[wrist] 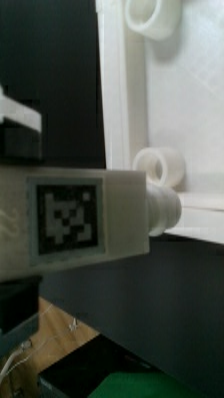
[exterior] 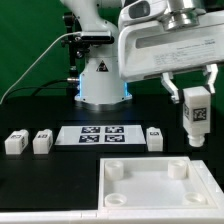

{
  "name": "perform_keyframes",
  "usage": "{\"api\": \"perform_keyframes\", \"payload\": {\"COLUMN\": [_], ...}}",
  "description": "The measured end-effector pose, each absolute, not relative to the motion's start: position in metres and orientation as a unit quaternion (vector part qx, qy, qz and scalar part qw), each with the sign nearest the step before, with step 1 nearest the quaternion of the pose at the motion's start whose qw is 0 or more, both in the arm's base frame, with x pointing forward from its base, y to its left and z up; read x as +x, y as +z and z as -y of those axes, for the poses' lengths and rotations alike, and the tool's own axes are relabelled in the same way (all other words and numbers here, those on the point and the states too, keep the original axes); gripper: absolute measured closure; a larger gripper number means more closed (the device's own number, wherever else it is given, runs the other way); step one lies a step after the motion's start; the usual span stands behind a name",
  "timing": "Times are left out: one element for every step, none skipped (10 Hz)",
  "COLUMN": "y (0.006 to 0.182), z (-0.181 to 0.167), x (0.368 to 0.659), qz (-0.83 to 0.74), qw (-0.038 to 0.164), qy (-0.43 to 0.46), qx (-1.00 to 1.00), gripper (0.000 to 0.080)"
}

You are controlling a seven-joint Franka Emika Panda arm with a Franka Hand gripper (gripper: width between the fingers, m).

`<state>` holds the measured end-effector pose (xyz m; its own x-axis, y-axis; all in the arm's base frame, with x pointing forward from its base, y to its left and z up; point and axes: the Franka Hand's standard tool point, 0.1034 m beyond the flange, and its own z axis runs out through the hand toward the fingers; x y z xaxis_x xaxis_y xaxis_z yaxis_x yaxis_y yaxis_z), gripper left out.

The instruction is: Assemble one leg

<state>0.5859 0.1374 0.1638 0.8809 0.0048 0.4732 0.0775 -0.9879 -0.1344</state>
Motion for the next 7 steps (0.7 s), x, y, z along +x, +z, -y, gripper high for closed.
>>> {"api": "perform_keyframes", "payload": {"y": [0.162, 0.162, 0.162, 0.161, 0.159, 0.160, 0.159], "z": [-0.137, -0.137, -0.137, -0.133, -0.118, -0.109, -0.113], "x": [0.585, 0.585, 0.585, 0.586, 0.596, 0.613, 0.623], "qz": [0.023, 0.024, 0.024, 0.038, 0.053, 0.056, 0.057], "qw": [0.074, 0.074, 0.074, 0.068, 0.058, 0.054, 0.056], "qy": [-0.242, -0.242, -0.242, -0.243, -0.247, -0.256, -0.266], "qx": [-0.967, -0.967, -0.967, -0.967, -0.966, -0.964, -0.961], "gripper": [0.0505, 0.0505, 0.0505, 0.0505, 0.0505, 0.0505, 0.0505]}}
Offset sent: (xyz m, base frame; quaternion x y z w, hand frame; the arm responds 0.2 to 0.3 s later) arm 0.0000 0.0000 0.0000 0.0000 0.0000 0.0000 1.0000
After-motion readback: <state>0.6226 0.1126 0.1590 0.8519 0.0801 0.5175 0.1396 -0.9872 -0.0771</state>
